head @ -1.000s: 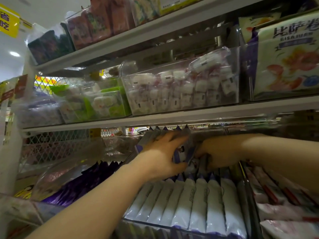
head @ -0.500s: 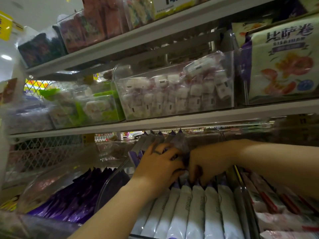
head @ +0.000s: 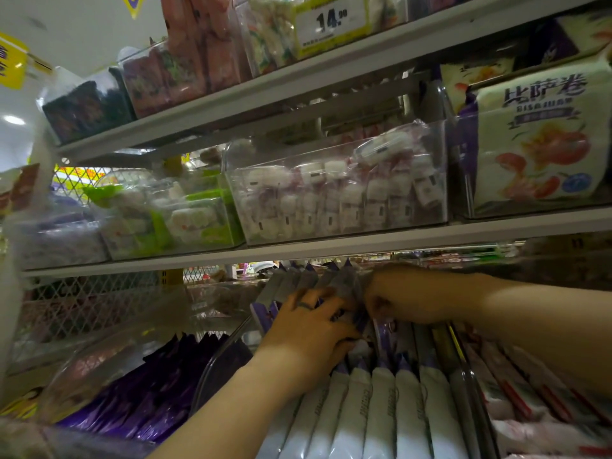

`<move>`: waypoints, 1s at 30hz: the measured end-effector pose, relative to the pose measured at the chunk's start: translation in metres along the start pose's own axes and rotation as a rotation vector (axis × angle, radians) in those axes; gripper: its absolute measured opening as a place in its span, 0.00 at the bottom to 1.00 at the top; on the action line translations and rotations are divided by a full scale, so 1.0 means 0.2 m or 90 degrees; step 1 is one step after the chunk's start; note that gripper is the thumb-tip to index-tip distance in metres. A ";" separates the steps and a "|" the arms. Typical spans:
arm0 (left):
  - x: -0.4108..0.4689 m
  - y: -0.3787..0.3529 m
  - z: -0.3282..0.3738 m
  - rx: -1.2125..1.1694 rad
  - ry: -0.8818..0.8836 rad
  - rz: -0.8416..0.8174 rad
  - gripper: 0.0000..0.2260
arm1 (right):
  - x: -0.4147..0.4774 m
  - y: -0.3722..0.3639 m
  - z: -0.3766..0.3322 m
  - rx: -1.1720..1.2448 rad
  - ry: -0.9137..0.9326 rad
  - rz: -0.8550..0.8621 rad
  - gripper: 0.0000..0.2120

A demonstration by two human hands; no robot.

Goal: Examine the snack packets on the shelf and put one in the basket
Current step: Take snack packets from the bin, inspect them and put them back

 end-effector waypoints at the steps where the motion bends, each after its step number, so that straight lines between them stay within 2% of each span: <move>1: 0.00 -0.02 0.00 -0.019 -0.002 -0.027 0.13 | -0.01 0.02 0.02 0.005 -0.022 0.037 0.06; 3: 0.00 -0.05 0.00 -0.059 0.018 -0.104 0.15 | -0.05 0.06 0.06 0.025 -0.066 0.114 0.06; 7: 0.00 -0.05 0.02 -0.024 0.037 -0.192 0.19 | -0.17 0.09 0.08 0.116 -0.136 0.213 0.05; 10: -0.03 0.01 0.05 -0.005 0.032 -0.199 0.21 | -0.28 0.10 0.07 0.245 -0.206 0.231 0.06; 14: -0.10 0.14 0.09 -0.023 0.045 -0.138 0.18 | -0.45 0.20 -0.01 0.337 -0.201 0.340 0.09; 17: -0.17 0.24 0.11 -0.089 0.086 -0.112 0.17 | -0.57 0.25 -0.08 0.382 -0.206 0.400 0.06; 20: -0.25 0.35 0.15 -0.319 0.160 -0.056 0.15 | -0.67 0.27 -0.18 0.421 -0.192 0.438 0.06; 22: -0.31 0.45 0.18 -0.479 0.214 0.025 0.06 | -0.72 0.29 -0.26 0.436 -0.184 0.468 0.07; 24: -0.38 0.52 0.18 -0.571 0.271 0.097 0.03 | -0.76 0.31 -0.34 0.445 -0.168 0.505 0.08; 27: -0.49 0.59 0.17 -0.698 0.338 0.180 0.03 | -0.79 0.32 -0.46 0.466 -0.131 0.529 0.09; 30: -0.60 0.64 0.16 -0.756 0.383 0.209 0.08 | -0.80 0.31 -0.57 0.523 -0.089 0.530 0.10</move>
Point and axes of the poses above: each hand's wrist, its own x-axis towards the middle knuckle, its own y-axis out of the back of the hand, z = x × y, the point moved 7 cm from there along x, towards the middle knuckle, and after that the axes turned 1 degree about x, right-handed, at the moved point
